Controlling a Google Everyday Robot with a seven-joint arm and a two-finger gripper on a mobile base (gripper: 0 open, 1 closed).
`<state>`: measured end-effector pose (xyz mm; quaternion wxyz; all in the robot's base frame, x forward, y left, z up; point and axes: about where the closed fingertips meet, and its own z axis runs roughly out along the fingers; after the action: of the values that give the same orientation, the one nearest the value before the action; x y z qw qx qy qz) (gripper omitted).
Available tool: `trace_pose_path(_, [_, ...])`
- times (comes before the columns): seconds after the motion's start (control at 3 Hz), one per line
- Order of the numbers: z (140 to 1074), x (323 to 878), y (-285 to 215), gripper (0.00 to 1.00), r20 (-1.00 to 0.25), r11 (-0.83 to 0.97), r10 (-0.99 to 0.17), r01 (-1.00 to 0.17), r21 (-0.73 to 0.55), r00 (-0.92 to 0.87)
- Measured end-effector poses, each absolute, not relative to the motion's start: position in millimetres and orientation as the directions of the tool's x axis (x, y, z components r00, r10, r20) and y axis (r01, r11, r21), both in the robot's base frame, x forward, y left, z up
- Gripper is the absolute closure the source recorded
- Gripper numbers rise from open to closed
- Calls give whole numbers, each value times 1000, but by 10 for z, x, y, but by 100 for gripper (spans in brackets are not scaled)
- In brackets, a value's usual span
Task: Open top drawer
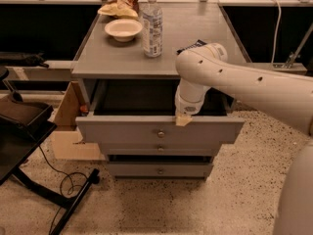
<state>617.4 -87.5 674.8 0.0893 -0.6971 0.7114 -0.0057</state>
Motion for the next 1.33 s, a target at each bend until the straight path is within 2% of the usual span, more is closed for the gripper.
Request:
trace_pose_path(0.67, [6810, 5828, -1010, 100, -116, 14, -993, -998, -63, -7])
trace_pose_path(1.33, [6813, 5828, -1010, 50, -116, 14, -993, -998, -63, -7])
